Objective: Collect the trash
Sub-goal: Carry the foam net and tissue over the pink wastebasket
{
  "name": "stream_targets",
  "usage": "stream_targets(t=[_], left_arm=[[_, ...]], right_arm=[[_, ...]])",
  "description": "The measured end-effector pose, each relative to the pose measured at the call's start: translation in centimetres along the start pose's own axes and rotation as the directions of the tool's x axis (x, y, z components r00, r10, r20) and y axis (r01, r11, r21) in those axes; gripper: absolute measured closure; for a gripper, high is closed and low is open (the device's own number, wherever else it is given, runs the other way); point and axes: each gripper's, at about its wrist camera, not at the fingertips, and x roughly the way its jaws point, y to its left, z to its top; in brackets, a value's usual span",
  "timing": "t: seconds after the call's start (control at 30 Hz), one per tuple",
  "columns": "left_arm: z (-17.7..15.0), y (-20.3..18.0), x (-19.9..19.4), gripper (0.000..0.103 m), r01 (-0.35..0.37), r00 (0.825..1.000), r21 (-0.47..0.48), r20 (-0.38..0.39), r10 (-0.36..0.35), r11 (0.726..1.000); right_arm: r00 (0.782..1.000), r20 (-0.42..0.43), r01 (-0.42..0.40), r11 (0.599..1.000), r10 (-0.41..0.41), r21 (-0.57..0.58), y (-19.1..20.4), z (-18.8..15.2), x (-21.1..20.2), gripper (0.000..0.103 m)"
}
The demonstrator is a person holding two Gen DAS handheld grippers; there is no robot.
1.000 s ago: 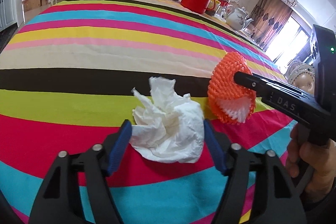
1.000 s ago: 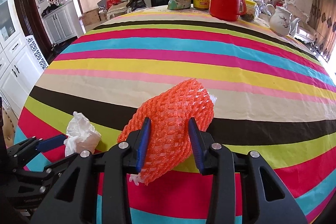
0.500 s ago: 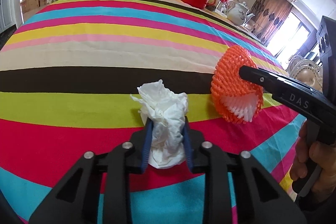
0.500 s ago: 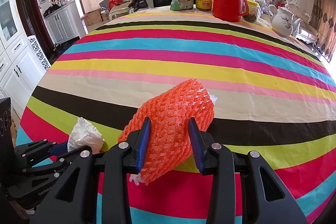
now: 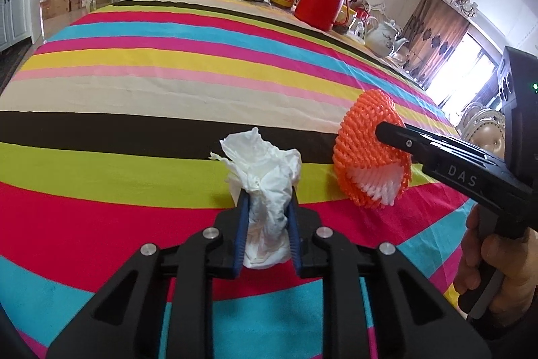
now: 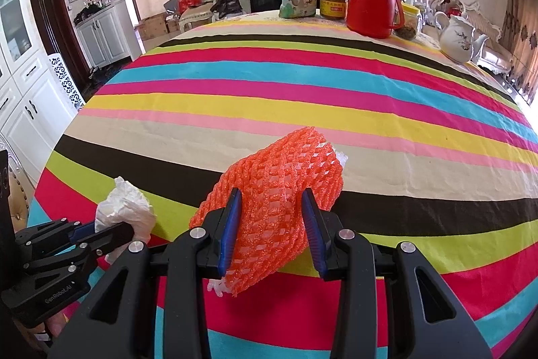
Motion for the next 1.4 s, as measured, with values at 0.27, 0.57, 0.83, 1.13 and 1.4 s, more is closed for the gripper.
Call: stream_targets(t=[0.27, 0.57, 0.83, 1.13, 1.4], left_arm=[[-0.6, 0.8, -3.5, 0.082, -0.027, 0.998, -0.014, 0.049, 0.028, 1.000], [-2.4, 2.3, -9.9, 0.082, -0.050, 0.992, -0.034, 0.112, 0.053, 0.998], [-5.3, 4.0, -15.3, 0.082, -0.055, 0.983, -0.082, 0.168, 0.069, 0.995], [-9.7, 5.5, -21.2, 0.082, -0.087, 0.968, -0.132, 0.223, 0.115, 0.987], [-12.6, 7.5, -24.9, 0.082, -0.114, 0.954, -0.186, 0.252, 0.160, 0.976]], right_arm=[[0.999, 0.041, -0.002, 1.000, 0.003, -0.014, 0.8, 0.2, -1.9, 0.066], [0.997, 0.074, 0.017, 0.999, -0.013, -0.052, 3.2, 0.3, -4.3, 0.066], [0.998, 0.065, 0.025, 0.995, -0.019, -0.097, 5.8, -1.5, -6.3, 0.066], [0.996, 0.084, 0.005, 0.989, 0.008, -0.150, 9.0, -4.2, -9.9, 0.066], [0.994, 0.092, -0.037, 0.984, 0.054, -0.177, 11.3, -5.9, -12.0, 0.066]])
